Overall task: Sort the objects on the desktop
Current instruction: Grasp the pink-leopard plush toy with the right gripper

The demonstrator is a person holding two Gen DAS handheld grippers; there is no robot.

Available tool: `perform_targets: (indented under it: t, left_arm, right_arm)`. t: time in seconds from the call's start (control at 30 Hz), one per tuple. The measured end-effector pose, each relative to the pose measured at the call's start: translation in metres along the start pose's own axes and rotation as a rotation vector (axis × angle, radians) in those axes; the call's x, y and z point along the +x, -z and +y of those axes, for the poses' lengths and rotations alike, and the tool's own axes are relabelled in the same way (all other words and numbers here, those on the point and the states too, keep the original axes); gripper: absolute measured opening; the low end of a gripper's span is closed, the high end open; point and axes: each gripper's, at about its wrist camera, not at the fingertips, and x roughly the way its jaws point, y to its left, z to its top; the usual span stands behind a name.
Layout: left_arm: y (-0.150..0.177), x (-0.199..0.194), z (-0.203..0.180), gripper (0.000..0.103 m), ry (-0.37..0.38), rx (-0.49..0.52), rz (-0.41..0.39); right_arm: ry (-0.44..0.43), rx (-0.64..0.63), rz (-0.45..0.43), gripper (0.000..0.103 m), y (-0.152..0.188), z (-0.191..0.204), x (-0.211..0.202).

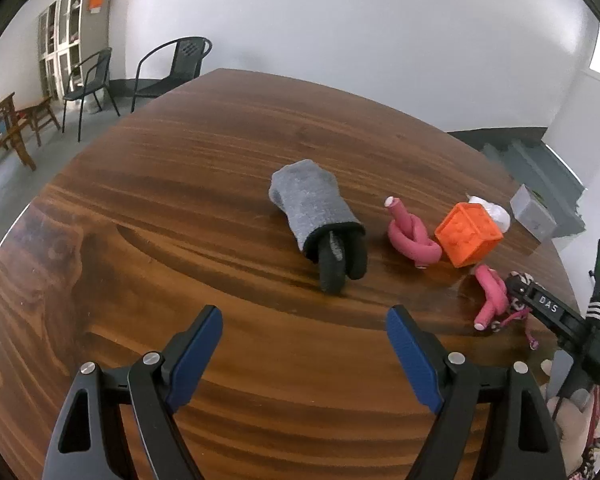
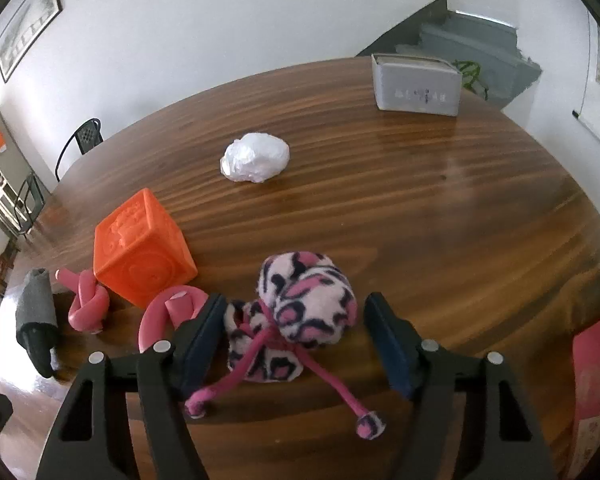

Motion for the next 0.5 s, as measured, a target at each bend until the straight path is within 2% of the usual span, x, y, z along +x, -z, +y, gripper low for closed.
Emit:
perform_targets:
  t: [0.07, 0.27, 0.5]
  left_arm:
    - [0.001, 0.002, 0.000, 0.086, -0.005, -0.001, 0.002]
    - [0.001, 0.004, 0.001, 0.086, -0.010, 0.001, 0.006]
    - [0.000, 0.010, 0.004, 0.086, -0.024, -0.016, -0.004]
  right_arm:
    - [-0.004, -0.009, 0.005, 0.063, -0.001, 0.000, 0.001]
    - [-0.022, 0.000, 0.006, 0.060, 0.003, -0.008, -0.011]
    - [-0.066, 0.025, -0.037, 0.060, 0.010, -0.018, -0.043]
